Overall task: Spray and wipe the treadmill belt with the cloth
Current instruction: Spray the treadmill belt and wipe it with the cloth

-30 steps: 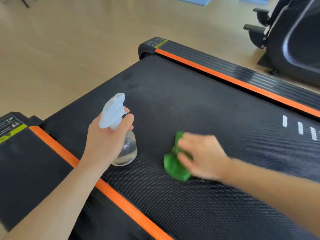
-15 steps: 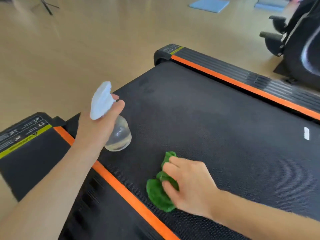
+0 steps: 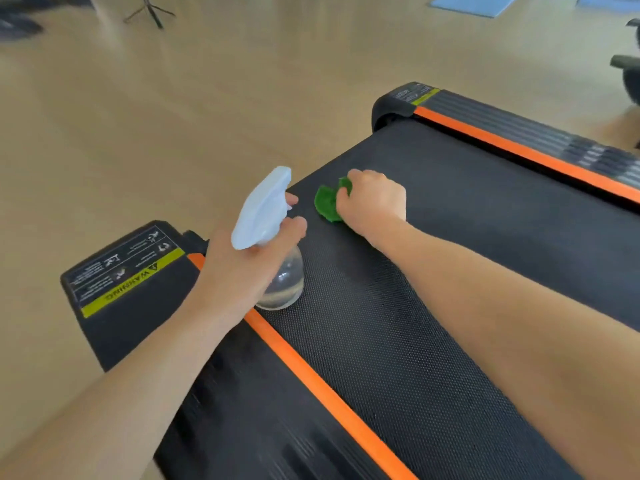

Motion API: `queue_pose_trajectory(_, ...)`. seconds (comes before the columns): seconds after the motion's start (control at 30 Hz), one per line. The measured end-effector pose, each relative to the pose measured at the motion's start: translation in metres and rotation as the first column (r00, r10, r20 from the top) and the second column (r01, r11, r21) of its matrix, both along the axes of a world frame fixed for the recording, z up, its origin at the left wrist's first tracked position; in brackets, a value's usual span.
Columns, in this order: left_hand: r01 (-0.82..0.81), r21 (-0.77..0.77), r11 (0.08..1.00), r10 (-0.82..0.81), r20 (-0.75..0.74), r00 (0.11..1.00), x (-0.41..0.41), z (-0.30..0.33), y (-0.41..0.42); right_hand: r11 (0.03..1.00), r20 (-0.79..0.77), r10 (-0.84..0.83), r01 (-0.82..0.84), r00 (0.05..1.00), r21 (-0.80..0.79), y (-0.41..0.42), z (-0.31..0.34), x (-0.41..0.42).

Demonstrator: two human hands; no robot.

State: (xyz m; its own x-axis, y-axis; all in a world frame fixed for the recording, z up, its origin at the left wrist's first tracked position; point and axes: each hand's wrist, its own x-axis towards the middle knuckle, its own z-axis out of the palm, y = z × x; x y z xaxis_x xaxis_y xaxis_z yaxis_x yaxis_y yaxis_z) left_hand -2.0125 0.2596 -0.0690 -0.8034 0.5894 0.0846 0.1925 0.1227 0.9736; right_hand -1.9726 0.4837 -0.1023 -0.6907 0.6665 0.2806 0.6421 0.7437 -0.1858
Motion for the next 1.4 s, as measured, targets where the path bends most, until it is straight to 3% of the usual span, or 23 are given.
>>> queue_pose_trajectory(0.13,-0.064,0.111,0.992,0.068,-0.035,0.997,-0.033,0.015,-0.016,0.995,-0.044,0.083,-0.085,0.996,-0.046,-0.04,0.001,0.036)
queue_pose_trajectory(0.2,-0.085,0.101,0.991,0.086,-0.005,0.996,-0.055,0.016,-0.018,0.971,-0.037,0.234,-0.235,0.972,-0.05,-0.083,0.0,0.089)
queue_pose_trajectory(0.3,0.019,0.023,1.0,-0.018,-0.032,0.999,-0.066,0.013,-0.018,0.911,-0.006,0.398,-0.395,0.918,-0.12,-0.13,0.007,0.148)
queue_pose_trajectory(0.47,-0.079,0.075,0.994,0.081,-0.023,0.996,-0.061,-0.007,-0.013,0.838,0.025,0.545,-0.545,0.838,-0.024,-0.117,0.009,0.129)
queue_pose_trajectory(0.53,-0.09,0.076,0.993,0.095,-0.06,0.994,-0.062,-0.011,-0.012,0.858,0.026,0.513,-0.513,0.858,0.006,-0.102,0.004,0.099)
queue_pose_trajectory(0.67,-0.081,0.105,0.991,0.086,-0.044,0.995,-0.065,-0.016,-0.01,0.978,-0.018,0.208,-0.208,0.978,0.018,-0.063,-0.002,0.01)
queue_pose_trajectory(0.8,-0.064,0.097,0.993,0.066,-0.022,0.998,-0.066,-0.015,-0.01,1.0,0.012,-0.001,0.002,1.0,-0.019,-0.062,0.001,-0.03)
queue_pose_trajectory(1.1,-0.011,-0.03,0.999,0.011,-0.012,1.0,-0.064,0.004,-0.013,0.981,0.069,0.183,-0.178,0.981,-0.081,-0.162,0.015,0.148)
queue_pose_trajectory(1.23,-0.015,0.001,1.0,0.015,-0.022,1.0,-0.066,0.004,-0.013,0.95,0.08,0.311,-0.311,0.947,-0.007,-0.142,0.011,0.126)
queue_pose_trajectory(1.4,-0.031,0.021,0.999,0.031,-0.024,0.999,-0.068,-0.001,-0.01,0.995,-0.057,0.1,-0.099,0.993,0.005,-0.094,-0.001,0.021)
